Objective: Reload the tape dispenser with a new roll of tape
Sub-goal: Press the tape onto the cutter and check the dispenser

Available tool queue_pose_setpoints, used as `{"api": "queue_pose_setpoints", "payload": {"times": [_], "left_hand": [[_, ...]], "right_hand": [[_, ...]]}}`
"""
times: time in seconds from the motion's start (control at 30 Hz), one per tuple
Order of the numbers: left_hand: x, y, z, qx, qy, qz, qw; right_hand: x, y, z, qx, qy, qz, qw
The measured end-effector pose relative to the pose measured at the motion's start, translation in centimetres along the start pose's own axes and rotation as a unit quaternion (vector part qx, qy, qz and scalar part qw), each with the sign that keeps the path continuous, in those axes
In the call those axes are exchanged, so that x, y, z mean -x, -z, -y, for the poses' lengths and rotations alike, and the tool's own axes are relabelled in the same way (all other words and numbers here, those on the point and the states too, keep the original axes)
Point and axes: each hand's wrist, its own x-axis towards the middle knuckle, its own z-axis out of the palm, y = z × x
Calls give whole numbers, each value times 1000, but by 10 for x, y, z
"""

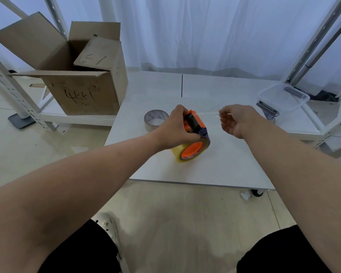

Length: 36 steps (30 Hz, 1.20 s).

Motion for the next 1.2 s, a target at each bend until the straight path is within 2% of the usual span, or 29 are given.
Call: {"api": "queue_pose_setpoints", "payload": {"times": [0.2,0.57,0.8,0.9,1.07,1.13,1.2], "left_hand": [[5,32,8,-80,-43,46,995],[21,74,34,-194,-6,91,977],[23,80,41,-205,-2,112,972],[22,81,44,-210,-1,117,971],[24,87,51,-211,16,124,969],[25,86,51,-212,11,124,969],[25,84,49,-216,4,126,968]], "right_hand": [[2,-15,-4,-15,-64,50,997],[18,-67,-14,2,-109,115,987],[24,-78,-19,-22,-120,125,985],[25,-76,-21,-21,-92,113,989],[20,-66,-22,109,-4,92,990],[18,-63,-22,156,42,110,981],[18,-63,-23,231,132,143,953]]}}
